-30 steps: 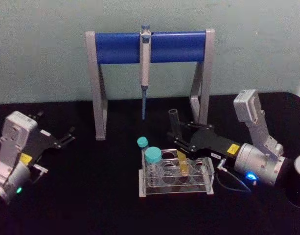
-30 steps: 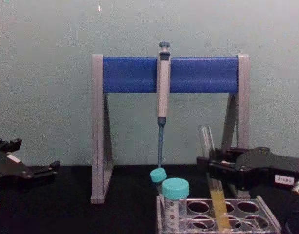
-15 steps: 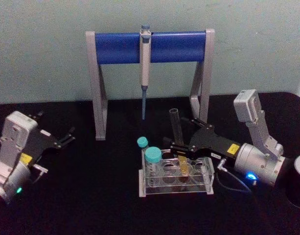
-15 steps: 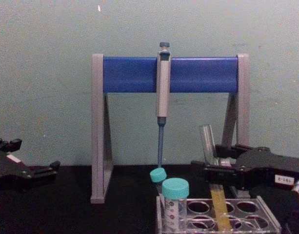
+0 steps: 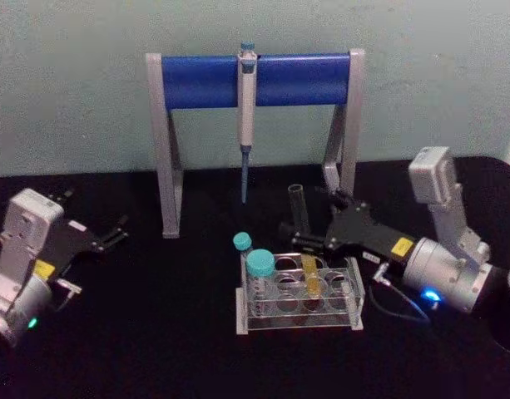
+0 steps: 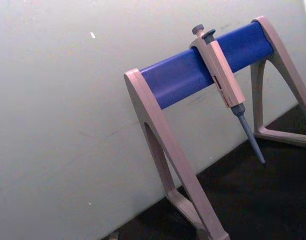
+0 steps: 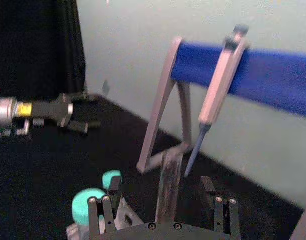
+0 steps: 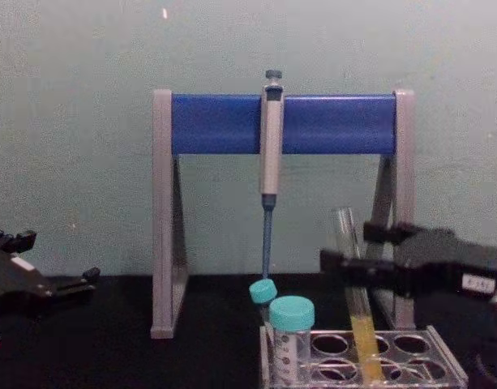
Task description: Pick up the test tube from the test tube rack, shake it, then place it back into the test tube rack.
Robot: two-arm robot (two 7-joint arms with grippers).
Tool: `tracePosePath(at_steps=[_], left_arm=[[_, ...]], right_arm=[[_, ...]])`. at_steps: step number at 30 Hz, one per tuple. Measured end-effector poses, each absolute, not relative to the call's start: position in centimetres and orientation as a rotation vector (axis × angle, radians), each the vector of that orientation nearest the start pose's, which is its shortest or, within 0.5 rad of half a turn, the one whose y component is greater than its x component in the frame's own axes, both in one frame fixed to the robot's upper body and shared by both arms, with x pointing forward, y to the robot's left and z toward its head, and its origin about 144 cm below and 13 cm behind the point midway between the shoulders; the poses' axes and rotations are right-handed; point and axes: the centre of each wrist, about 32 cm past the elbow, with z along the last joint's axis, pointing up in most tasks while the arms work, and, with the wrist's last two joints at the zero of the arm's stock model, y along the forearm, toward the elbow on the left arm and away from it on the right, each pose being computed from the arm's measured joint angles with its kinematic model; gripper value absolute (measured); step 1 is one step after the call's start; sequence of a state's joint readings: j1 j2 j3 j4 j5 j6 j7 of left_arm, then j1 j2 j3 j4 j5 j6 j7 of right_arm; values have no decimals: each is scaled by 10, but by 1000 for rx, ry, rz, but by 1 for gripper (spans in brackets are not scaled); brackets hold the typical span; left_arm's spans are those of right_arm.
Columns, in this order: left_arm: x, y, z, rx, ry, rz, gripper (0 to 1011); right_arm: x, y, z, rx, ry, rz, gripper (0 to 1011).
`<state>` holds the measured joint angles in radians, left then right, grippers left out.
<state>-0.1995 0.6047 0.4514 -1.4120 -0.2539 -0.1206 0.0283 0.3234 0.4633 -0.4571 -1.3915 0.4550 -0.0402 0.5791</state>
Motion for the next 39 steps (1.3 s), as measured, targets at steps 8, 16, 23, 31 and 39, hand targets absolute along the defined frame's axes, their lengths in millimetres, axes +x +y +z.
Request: tracePosePath(at_steps=[8, 16, 23, 31, 39], left_arm=[[489, 310, 1140, 304, -285, 1248, 1001], [489, 310, 1140, 304, -285, 1248, 1001], [489, 310, 1140, 304, -285, 1248, 1001], [489, 310, 1140, 304, -285, 1248, 1001], [489, 310, 1140, 304, -285, 1248, 1001]], right_arm=[[512, -264, 1185, 110, -141, -770, 1000], [499, -268, 1191, 90, -152, -1026, 1000], [495, -272, 1179, -91, -42, -1203, 1000], [491, -276, 1159, -203, 82, -1243, 1000], [492, -278, 1156, -208, 98, -1241, 1000]])
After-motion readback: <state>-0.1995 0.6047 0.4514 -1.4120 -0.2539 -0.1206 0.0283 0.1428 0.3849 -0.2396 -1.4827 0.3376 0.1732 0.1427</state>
